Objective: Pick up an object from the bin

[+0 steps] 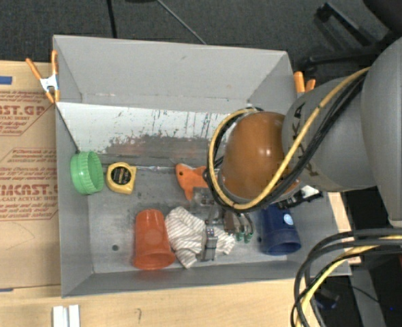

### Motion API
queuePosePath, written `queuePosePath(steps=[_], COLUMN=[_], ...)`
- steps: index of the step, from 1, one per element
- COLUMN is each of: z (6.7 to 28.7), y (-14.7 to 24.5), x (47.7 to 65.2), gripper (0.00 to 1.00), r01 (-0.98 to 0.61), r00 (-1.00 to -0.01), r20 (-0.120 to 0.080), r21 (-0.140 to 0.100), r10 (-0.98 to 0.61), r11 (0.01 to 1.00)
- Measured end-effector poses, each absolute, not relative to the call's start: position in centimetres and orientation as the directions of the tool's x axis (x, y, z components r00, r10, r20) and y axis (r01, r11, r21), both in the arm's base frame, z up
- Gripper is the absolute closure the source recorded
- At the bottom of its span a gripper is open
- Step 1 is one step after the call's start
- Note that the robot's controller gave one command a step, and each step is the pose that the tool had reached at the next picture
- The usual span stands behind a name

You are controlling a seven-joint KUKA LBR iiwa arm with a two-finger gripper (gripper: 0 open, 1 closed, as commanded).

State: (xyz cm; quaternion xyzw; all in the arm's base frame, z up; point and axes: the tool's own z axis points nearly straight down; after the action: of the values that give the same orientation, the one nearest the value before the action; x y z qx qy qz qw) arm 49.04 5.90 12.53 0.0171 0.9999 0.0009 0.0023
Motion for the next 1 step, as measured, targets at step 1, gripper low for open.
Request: queuePosePath(steps=[1], z=[7.53], y=[5.05], x=[49.91], gripper=[1.0], r01=[0.13], r00=[-0.992], r20=[0.0], r21=[0.001], r10=[0.13], r11=[0.992])
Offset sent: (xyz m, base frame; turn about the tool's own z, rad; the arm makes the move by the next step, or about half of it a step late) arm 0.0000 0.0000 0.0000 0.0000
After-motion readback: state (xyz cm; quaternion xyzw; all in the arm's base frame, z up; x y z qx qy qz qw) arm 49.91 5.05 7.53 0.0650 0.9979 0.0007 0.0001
